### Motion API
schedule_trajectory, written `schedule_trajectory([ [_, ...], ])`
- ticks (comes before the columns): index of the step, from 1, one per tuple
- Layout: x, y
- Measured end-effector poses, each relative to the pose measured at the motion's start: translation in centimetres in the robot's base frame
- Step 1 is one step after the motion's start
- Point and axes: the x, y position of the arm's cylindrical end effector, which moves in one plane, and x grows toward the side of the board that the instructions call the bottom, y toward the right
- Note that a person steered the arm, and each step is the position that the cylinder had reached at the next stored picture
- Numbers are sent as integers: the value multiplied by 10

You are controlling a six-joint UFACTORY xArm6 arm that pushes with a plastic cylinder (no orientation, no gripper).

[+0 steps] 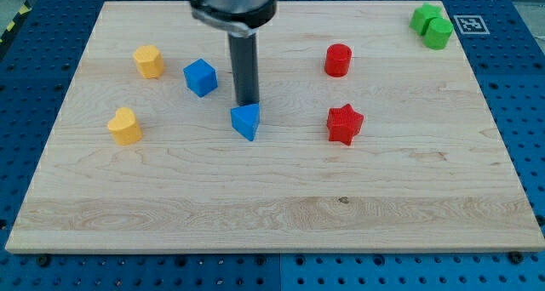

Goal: Push the blue triangle towards the blue cube

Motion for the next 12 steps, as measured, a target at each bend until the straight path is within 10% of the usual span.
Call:
schedule_trajectory([
  [5, -16, -132],
  [9, 40, 54],
  [12, 76, -60],
])
